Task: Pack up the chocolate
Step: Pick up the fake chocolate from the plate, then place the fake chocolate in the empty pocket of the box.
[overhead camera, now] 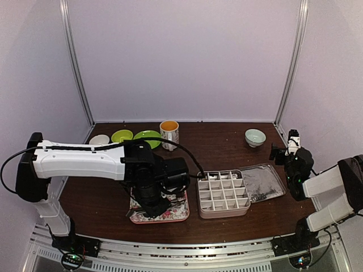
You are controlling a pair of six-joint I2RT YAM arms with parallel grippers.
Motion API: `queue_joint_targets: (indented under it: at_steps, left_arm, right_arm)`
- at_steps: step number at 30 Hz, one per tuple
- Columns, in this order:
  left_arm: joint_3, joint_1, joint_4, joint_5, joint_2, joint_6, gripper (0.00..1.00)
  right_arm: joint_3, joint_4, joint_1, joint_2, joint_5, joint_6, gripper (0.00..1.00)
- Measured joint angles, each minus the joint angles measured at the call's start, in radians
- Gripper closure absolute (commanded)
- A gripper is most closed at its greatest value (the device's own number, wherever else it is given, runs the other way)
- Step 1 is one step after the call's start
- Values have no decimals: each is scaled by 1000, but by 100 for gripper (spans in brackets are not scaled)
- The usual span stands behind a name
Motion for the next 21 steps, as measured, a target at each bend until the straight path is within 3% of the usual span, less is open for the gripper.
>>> queue_joint_targets:
  at_steps: [13, 21]
  left_arm:
    - [35, 0, -25, -79, -58, -24, 72]
    - [47, 0, 133, -113, -134, -10, 72]
  right_arm:
    - [0, 0, 0, 0, 0, 0, 0]
    - [0, 0, 0, 0, 0, 0, 0]
